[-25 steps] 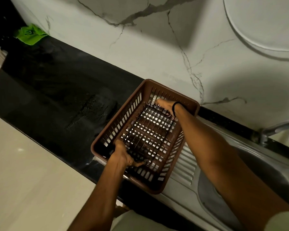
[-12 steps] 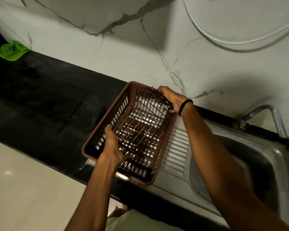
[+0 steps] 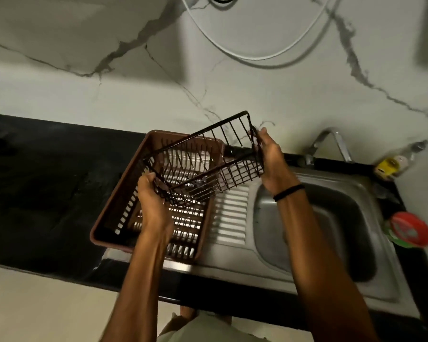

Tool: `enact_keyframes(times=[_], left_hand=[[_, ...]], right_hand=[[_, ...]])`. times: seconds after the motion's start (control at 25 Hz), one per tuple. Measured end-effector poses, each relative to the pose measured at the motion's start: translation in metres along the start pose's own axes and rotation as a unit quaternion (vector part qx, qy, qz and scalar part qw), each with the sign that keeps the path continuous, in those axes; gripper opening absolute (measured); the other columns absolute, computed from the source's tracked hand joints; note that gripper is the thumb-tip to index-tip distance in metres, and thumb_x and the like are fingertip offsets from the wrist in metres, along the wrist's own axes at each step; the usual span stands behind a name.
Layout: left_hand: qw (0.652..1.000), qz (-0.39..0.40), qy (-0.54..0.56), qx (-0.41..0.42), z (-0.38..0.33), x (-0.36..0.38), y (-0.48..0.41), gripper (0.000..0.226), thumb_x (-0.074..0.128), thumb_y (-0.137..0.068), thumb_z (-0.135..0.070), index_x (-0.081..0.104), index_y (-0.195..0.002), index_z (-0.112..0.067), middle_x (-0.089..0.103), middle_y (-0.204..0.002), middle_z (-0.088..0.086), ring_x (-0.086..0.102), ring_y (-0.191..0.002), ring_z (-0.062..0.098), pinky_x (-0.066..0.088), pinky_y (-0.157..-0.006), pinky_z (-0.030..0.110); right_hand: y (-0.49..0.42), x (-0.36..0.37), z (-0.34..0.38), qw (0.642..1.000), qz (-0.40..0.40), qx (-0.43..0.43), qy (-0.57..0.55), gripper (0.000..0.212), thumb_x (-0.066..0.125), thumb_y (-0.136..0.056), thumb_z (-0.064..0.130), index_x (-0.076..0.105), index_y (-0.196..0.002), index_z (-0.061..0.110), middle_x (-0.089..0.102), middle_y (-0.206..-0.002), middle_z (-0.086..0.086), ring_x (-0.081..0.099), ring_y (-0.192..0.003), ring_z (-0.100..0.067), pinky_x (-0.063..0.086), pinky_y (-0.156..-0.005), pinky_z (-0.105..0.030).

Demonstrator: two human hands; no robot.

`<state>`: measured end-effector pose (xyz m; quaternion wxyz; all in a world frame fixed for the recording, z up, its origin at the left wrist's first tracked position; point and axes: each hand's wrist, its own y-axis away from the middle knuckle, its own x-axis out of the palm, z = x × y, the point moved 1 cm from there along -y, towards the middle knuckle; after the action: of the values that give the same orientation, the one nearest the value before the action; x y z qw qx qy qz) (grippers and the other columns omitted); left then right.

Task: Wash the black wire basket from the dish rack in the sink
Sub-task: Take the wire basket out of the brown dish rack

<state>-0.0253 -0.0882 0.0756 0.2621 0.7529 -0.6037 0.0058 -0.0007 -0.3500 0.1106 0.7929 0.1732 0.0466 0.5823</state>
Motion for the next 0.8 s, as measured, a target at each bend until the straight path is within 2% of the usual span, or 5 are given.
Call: enact_keyframes(times=[0.24,0.32,0.52,0.64,0.8], left_hand=[[0.987,0.104,0.021,0.118,0.031,0.027,0.025,0.043,0.049,-0.092,-0.027,0.062,-0.130,-0.014,0.051,-0.148,0.017,0.044,-0.141,0.036,0.026,-0.120,0.063],[0.989,0.105,0.008,0.108,0.036,0.038,0.036,0.053,0.051,-0.096,-0.041,0.057,-0.135,-0.006,0.055,-0.145,0.015,0.046,-0.139,0.033,0.026,-0.120,0.060],[0.989,0.148,-0.006,-0.002,0.062,0.064,0.047,0.073,0.040,-0.098,-0.070,0.052,-0.145,-0.016,0.065,-0.134,0.000,0.053,-0.130,0.023,0.034,-0.116,0.052],[0.984,0.146,-0.072,-0.070,0.089,0.074,0.041,0.064,0.059,-0.084,-0.065,0.061,-0.127,-0.017,0.069,-0.123,0.002,0.063,-0.107,0.021,0.050,-0.090,0.042],[0.984,0.084,-0.102,-0.119,0.128,0.089,0.034,0.011,0.050,-0.097,-0.017,0.058,-0.106,-0.019,0.066,-0.104,0.006,0.061,-0.080,0.018,0.047,-0.068,0.031]], right_hand=[[0.059,-0.066,-0.032,0.982,-0.034,-0.056,-0.179,0.045,0.034,-0.103,0.050,0.067,-0.109,0.020,0.073,-0.107,-0.002,0.069,-0.099,-0.019,0.050,-0.085,-0.038],[0.073,-0.089,-0.049,0.976,-0.071,-0.060,-0.195,0.038,0.042,-0.100,0.048,0.069,-0.098,0.020,0.071,-0.092,0.001,0.067,-0.086,-0.016,0.048,-0.078,-0.036],[0.103,-0.132,-0.073,0.961,-0.120,-0.118,-0.221,0.034,0.046,-0.099,0.037,0.066,-0.110,0.013,0.068,-0.112,-0.010,0.063,-0.107,-0.028,0.051,-0.090,-0.043],[0.118,-0.150,-0.076,0.950,-0.136,-0.128,-0.251,0.027,0.042,-0.103,0.024,0.066,-0.104,0.012,0.071,-0.105,-0.004,0.066,-0.099,-0.018,0.055,-0.081,-0.032],[0.131,-0.175,-0.088,0.955,-0.210,-0.107,-0.180,0.021,0.049,-0.100,0.028,0.064,-0.109,0.017,0.070,-0.105,0.002,0.066,-0.098,-0.013,0.053,-0.080,-0.032]])
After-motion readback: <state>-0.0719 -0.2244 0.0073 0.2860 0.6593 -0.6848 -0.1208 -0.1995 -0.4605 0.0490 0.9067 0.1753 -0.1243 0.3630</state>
